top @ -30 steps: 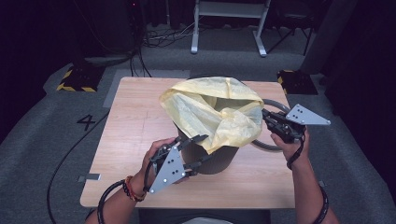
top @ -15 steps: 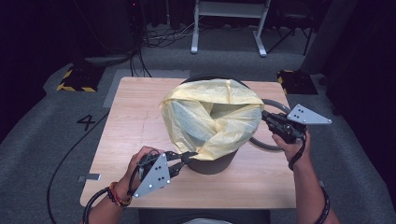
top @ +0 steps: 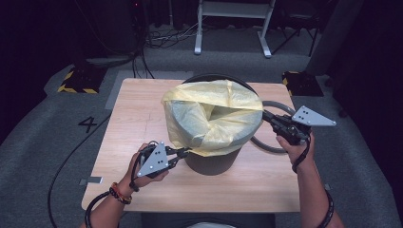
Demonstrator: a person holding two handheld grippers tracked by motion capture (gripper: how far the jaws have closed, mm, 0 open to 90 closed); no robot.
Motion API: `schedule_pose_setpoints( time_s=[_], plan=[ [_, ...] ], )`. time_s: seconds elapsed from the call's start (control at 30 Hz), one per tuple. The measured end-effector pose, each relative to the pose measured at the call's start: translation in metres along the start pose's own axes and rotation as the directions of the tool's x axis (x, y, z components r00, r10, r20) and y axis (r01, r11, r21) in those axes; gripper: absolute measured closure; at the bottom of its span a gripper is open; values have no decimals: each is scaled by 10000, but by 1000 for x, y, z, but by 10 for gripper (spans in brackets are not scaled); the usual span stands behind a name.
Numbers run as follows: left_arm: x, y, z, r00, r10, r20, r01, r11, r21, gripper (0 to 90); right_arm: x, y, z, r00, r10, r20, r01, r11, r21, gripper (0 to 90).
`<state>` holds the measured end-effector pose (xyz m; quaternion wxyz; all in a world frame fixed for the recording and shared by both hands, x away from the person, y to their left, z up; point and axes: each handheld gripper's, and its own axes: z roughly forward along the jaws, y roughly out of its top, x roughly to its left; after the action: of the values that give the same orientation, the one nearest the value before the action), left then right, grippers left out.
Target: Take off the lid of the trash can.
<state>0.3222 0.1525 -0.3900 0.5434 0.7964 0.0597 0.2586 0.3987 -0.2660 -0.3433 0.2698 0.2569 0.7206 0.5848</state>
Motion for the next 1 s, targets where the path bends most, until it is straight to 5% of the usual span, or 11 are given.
schedule_pose_setpoints(
  time_s=[0.13, 0.37, 0.47, 0.6, 0.67, 0.77, 0.9, 1.0],
  plan=[
    [4, -3, -13, 9980, -633, 69, 636, 9973, -376, 795, 2, 2, -2, 9999, -101, 22, 101, 9998, -193, 898],
    [3, -7, -37, 9923, -1232, -155, 1225, 9917, -383, 424, 3, 8, -5, 9996, -223, 157, 228, 9992, -315, 898],
    [8, -10, -50, 9825, -1742, -666, 1696, 9831, -695, 311, 3, 10, -7, 9995, -237, 212, 244, 9990, -363, 898],
    [22, -9, -64, 9482, -2587, -1842, 2302, 9595, -1625, 267, 3, 12, -6, 9995, -254, 193, 262, 9988, -417, 899],
    [30, -1, -64, 9395, -2502, -2338, 2106, 9605, -1817, 249, 4, 13, -4, 9995, -257, 176, 264, 9988, -410, 899],
    [48, 18, -61, 9431, -2328, -2375, 1846, 9605, -2082, 253, 4, 14, -4, 9992, -328, 230, 337, 9986, -401, 898],
    [76, 42, -49, 9590, -2128, -1869, 1702, 9605, -2203, 335, 3, 16, -2, 9989, -367, 291, 376, 9988, -328, 898],
    [94, 53, -37, 9677, -1817, -1749, 1489, 9714, -1850, 431, 1, 16, 0, 9991, -310, 281, 319, 9990, -320, 897]
  ],
)
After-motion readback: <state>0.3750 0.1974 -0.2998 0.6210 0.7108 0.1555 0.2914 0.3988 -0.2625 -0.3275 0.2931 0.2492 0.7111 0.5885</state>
